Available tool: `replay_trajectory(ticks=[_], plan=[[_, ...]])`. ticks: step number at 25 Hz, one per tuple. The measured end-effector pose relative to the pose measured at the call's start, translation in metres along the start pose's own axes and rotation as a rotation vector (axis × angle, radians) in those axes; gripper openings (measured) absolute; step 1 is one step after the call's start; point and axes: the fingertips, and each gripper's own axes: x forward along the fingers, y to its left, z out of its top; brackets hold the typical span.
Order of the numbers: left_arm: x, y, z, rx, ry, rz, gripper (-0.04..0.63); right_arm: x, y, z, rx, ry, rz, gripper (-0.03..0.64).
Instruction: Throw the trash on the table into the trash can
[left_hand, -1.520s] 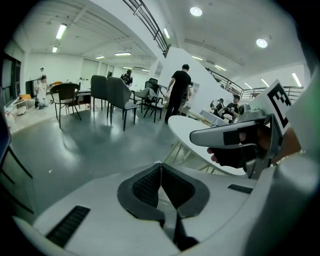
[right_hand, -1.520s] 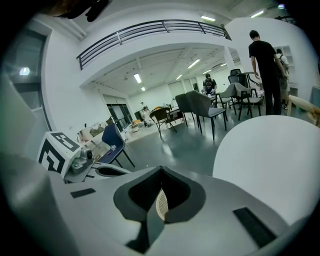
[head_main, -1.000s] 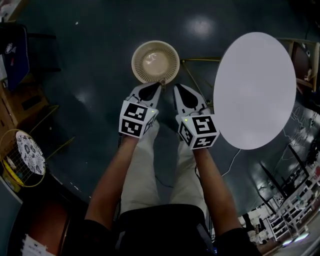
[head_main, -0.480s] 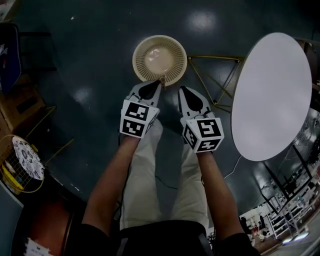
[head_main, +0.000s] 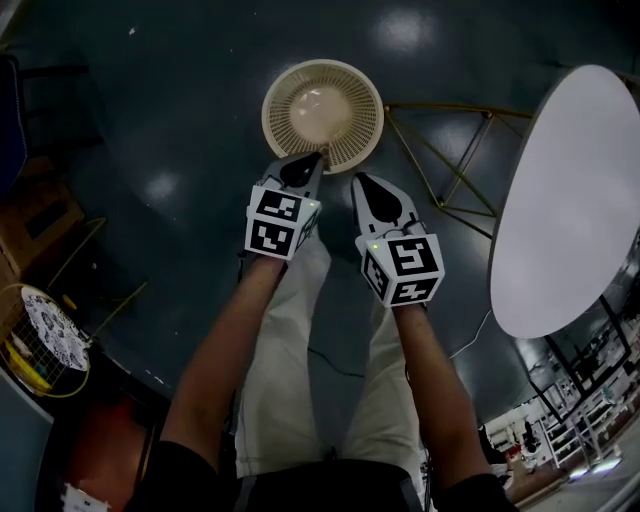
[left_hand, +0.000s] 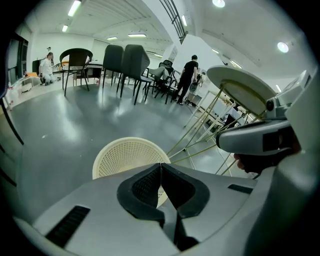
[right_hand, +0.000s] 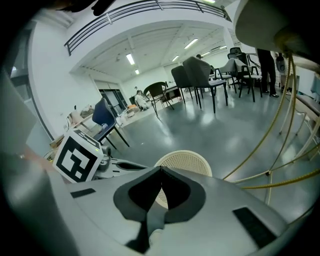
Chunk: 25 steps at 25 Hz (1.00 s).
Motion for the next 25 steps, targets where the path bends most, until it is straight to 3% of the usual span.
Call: replay_trajectory(ticks=[13,18,25], plan=[[0.070,0.031,-0.020,0.046,0.049,0.050,0.018,0.024,-0.047,-0.025,0.054,0.016,-0.047,0.017],[0.081,0.044,-0.025,0.042,0.032,0.065,0.140,0.033,-0.050,-0.034,0.054,0.030,-0.047,0.017],[0.078,0.052,-0.021,0.057,0.032,0.069,0.141,0.040,-0.053,-0.030,0.062,0.034,-0.047,0.017]])
